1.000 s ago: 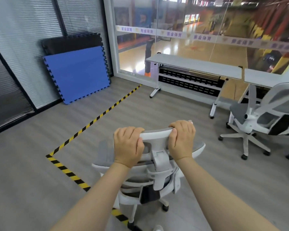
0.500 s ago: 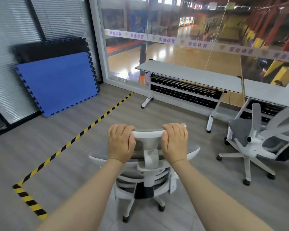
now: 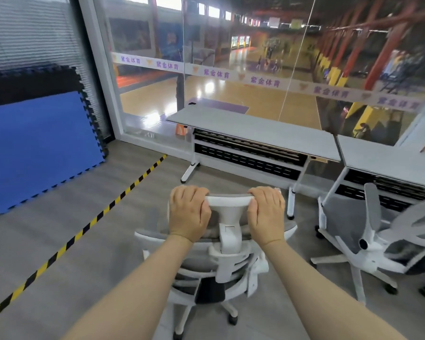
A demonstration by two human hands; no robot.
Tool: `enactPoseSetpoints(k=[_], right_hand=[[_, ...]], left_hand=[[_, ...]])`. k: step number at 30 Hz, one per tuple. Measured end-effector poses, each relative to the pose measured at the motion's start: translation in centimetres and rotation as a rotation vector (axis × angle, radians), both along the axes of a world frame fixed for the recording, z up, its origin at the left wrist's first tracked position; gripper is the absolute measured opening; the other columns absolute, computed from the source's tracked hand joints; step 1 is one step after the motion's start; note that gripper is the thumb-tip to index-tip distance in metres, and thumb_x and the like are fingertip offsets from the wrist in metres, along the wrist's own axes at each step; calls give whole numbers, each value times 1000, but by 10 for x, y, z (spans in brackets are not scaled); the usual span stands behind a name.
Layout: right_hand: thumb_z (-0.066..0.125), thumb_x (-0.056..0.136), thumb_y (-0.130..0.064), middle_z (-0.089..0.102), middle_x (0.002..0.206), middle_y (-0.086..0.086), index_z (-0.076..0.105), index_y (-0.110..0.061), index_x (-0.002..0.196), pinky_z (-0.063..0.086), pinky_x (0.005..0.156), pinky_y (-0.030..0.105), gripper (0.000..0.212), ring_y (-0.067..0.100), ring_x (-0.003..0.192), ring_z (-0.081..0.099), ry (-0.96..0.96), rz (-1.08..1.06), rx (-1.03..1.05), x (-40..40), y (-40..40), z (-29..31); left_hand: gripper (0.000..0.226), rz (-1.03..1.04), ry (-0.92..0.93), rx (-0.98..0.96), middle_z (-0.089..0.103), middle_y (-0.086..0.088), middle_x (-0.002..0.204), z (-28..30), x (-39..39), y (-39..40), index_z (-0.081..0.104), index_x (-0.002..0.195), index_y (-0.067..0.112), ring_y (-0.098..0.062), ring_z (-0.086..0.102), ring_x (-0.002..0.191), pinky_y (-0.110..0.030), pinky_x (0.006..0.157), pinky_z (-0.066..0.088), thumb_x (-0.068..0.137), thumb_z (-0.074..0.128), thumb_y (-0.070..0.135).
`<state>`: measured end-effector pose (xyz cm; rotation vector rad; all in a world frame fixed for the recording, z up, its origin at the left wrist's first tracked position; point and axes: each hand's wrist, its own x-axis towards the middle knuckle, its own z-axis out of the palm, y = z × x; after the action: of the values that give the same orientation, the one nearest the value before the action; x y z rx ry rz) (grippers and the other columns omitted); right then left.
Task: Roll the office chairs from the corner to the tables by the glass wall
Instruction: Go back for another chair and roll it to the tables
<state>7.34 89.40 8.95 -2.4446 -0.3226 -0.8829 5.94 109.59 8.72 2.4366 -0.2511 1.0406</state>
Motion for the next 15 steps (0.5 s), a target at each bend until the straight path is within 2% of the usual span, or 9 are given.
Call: enactPoseSetpoints(k=[4,8,15], right_hand=[[32,93,-24,57,105,-3,60,-16,105,37,103,49,31,18,105,49,23,-27,13,66,-12,1],[32,93,-23,56,106,-4,59,-17,107,34,105,49,31,17,106,48,43,-56,-11,127,-29,3],[33,88,-22,57,104,1,59,-13,106,30,105,39,33,21,103,48,-51,-119,-23,229,-65,-6]], left_hand=[[26,-31,12,-20,54,-3,86,0,71,-15,59,93,14,-24,42,84,-43,89,38,88,35,23],[26,-72,14,2,55,-3,89,0,141,-31,59,96,15,-25,46,87,-42,99,34,86,35,22],[30,-73,-32,-10,54,-5,89,-6,255,-70,60,94,12,-24,42,89,-41,100,32,86,33,22]])
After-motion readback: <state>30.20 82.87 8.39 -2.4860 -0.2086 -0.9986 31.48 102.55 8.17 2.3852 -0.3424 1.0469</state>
